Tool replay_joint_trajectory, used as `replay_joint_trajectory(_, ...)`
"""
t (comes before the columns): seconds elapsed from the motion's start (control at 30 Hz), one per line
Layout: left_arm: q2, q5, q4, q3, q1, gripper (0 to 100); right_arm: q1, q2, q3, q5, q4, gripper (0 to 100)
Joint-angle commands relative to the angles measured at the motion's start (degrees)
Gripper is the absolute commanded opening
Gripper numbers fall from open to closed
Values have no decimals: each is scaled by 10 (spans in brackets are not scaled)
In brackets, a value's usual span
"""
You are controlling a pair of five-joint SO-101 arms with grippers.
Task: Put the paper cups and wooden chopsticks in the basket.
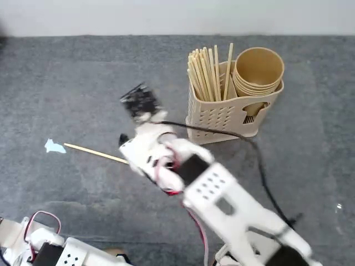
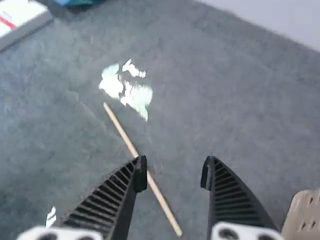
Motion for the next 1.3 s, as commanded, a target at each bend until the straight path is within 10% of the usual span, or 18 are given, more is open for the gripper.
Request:
replay_joint_trajectory(0.0, -4, -2, 2, -6, -3, 13, -26, 80, -66, -3, 4, 193)
replay_joint_trajectory(1.27, -4, -2, 2, -6, -3, 13, -93, 572, -420, 28, 6, 193)
